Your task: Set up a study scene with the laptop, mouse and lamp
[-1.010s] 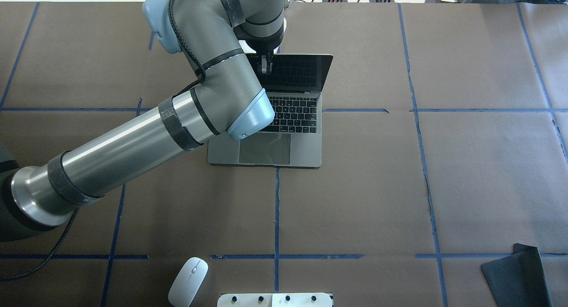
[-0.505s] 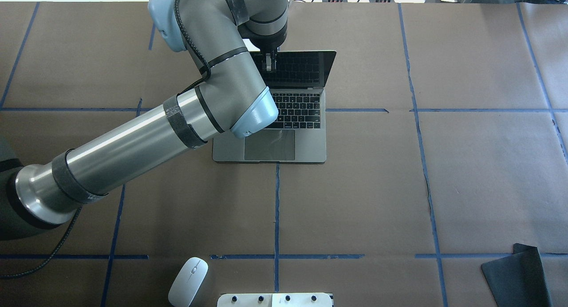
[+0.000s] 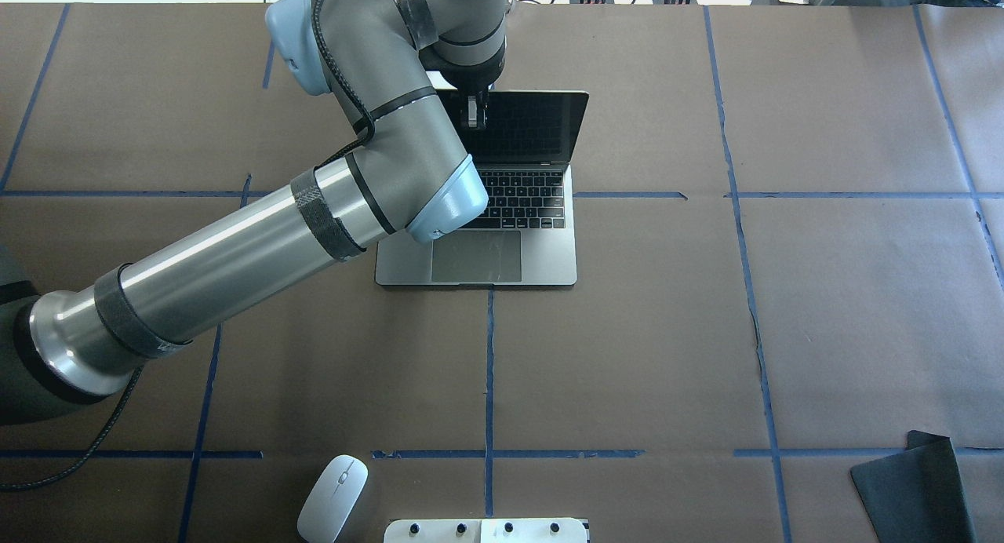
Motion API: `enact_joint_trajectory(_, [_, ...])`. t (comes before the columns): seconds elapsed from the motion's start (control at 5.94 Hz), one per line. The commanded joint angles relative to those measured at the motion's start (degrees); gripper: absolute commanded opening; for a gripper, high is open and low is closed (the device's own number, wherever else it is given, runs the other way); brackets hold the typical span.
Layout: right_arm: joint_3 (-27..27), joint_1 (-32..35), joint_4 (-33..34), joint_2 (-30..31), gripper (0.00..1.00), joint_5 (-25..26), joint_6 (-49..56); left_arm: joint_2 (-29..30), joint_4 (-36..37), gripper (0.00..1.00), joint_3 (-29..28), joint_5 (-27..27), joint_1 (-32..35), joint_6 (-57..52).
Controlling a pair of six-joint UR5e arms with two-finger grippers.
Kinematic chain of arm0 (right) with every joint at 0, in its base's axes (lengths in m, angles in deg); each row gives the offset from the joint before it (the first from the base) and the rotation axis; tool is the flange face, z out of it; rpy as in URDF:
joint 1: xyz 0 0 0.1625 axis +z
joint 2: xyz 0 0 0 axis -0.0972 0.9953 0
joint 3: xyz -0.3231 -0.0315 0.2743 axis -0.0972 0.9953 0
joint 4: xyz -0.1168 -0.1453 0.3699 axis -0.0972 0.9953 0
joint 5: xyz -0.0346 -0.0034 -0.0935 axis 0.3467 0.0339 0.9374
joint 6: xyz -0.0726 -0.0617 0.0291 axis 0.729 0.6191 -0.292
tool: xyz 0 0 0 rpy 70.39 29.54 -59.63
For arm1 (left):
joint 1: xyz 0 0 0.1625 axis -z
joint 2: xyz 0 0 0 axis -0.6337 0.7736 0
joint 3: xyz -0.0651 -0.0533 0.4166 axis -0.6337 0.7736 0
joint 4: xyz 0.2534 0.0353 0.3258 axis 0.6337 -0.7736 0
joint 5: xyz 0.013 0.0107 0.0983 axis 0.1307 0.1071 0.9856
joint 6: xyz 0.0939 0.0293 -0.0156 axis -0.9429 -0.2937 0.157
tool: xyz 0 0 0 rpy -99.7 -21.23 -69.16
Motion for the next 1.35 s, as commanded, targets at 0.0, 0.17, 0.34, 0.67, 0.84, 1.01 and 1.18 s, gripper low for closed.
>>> enact_joint_trajectory(0.0, [-1.12, -1.57, -0.32, 0.0, 1.0, -0.09, -1.02, 0.08, -0.49, 0.93, 0.36, -0.09, 0.34, -6.25])
enact_joint_trajectory(0.17, [-3.21, -4.37, -2.94, 0.0, 1.0, -0.01, -9.91, 0.34, -0.57, 0.93, 1.23, -0.18, 0.95, -6.8])
enact_joint_trajectory(0.34, [-3.58, -6.92, -10.88, 0.26, 1.0, 0.08, -20.35, 0.35, -1.62, 0.93, 1.24, -0.61, 2.0, -8.28])
enact_joint_trajectory(0.67, [-4.37, -12.36, -20.94, 2.62, 1.0, 0.43, -36.57, -1.31, -2.07, 0.93, 4.38, -3.66, 2.1, -14.85])
enact_joint_trajectory(0.84, [-4.9, -15.09, -28.72, 6.99, 1.0, 0.78, -43.33, -5.41, -2.16, 0.93, 10.75, -5.87, 2.01, -16.98])
enact_joint_trajectory(1.01, [-5.08, -21.21, -39.51, 12.42, 1.0, 6.27, -52.62, -7.02, -2.07, 0.93, 14.3, -6.15, 2.01, -18.48])
enact_joint_trajectory(1.18, [-5.17, -28.14, -45.09, 15.09, 1.0, 12.15, -57.93, -7.12, -2.07, 0.93, 14.51, -6.33, 2.01, -18.49])
